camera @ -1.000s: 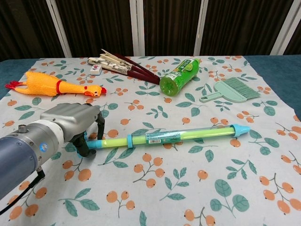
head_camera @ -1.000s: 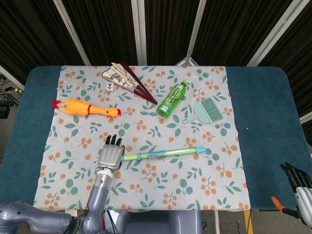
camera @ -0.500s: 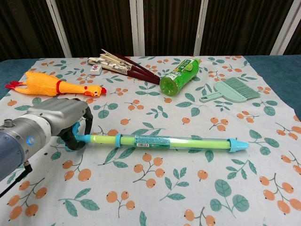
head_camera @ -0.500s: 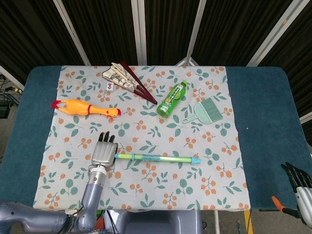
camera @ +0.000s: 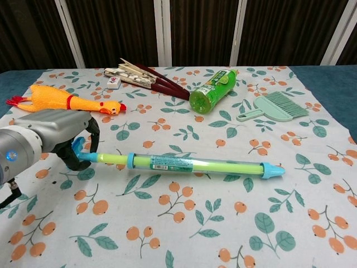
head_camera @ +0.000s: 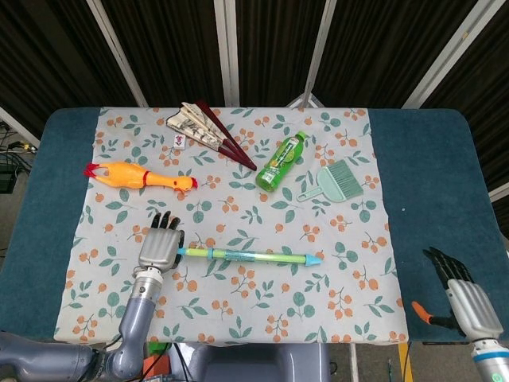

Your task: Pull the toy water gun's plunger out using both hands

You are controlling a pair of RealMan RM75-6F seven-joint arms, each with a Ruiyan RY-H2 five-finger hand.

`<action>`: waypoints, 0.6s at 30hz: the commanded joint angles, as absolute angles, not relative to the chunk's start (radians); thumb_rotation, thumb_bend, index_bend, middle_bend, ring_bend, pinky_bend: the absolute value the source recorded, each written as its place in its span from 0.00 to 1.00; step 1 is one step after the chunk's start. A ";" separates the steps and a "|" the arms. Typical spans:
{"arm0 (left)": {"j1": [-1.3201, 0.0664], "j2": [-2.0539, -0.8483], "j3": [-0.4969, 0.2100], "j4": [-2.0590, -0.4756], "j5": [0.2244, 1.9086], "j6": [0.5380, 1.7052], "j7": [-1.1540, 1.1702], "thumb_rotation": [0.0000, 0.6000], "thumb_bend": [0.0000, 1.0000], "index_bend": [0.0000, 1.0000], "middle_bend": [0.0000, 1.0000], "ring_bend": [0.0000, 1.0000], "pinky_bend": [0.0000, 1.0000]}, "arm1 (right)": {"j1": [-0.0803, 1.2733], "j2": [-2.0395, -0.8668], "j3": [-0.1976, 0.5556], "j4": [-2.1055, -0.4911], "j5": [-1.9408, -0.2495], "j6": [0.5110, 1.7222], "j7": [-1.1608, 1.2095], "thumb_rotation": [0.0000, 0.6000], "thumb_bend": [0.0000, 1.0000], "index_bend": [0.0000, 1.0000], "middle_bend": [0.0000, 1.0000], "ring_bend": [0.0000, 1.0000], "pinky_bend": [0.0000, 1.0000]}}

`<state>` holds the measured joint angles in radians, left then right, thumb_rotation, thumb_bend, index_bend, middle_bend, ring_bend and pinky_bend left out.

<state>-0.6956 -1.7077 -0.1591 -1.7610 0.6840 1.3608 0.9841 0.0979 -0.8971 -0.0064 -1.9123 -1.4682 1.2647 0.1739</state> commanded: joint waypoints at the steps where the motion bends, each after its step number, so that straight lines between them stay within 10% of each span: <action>1: -0.698 -1.704 -0.156 -1.783 0.690 1.370 0.990 1.00 0.48 0.59 0.16 0.00 0.06 | 0.170 -0.925 0.051 -1.984 -1.397 1.197 0.059 1.00 0.31 0.00 0.00 0.00 0.00; 18: -0.711 -1.727 -0.157 -1.826 0.685 1.419 1.028 1.00 0.48 0.59 0.16 0.00 0.06 | 0.426 -1.186 0.121 -2.049 -0.988 1.069 -0.454 1.00 0.31 0.00 0.00 0.00 0.00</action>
